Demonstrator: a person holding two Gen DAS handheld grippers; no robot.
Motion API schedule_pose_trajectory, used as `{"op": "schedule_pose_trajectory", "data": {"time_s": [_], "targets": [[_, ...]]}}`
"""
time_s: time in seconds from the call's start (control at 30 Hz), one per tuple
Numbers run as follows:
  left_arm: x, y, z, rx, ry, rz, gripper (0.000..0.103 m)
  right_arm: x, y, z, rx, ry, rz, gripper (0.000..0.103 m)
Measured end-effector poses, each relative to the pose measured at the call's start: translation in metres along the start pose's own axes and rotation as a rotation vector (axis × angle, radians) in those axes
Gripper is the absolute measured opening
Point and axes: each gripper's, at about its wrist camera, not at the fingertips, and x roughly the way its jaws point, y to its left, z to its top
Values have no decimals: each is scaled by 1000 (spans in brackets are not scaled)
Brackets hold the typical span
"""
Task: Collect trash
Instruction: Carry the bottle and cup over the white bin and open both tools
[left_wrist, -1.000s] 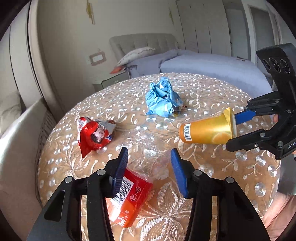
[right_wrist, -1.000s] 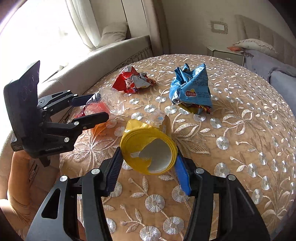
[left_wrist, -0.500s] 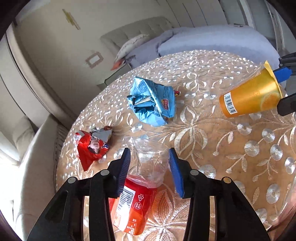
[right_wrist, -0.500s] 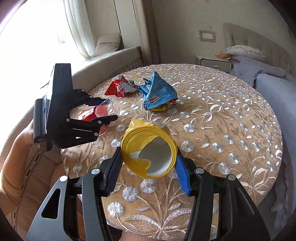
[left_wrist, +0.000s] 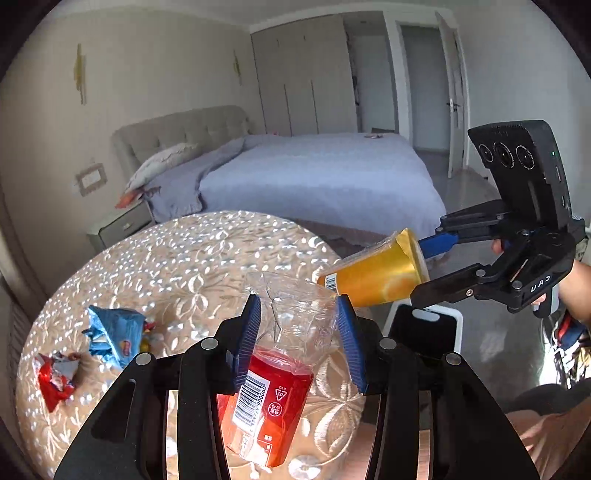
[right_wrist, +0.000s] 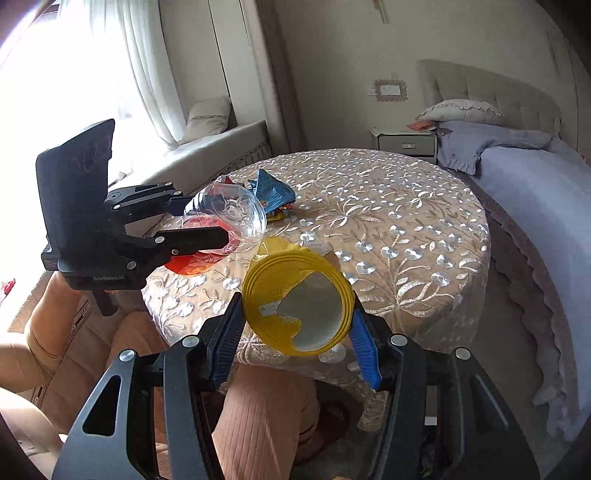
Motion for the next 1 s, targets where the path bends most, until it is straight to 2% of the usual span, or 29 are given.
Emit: {"op": "schedule_pose_trajectory", "data": {"time_s": [0.27,0.33,0.37,0.5,0.73,0.87,1.0], "targets": [[73,-81,13,101,32,-193,42,-51,-32,-59,35,55,-139,55],[88,-100,17,143,38,-207,42,-60,-43,-72,69,62,-151,55],[95,-106,19,135,46,-244,42,-64,-48,-79,81,64,-165,55],[119,-133,23,155,67,-296,42,-74,-70,-101,129,84,-200,55],[172,-180,15,215,157,-381,42,-70,-113,-142,209,170,-246,55],[211,-190,6,236,218,-433,41,-60,-134,-163,236,233,-254,55],[245,-194,-4,260,257,-521,40,-47,-153,-181,244,290,-263,55]]}}
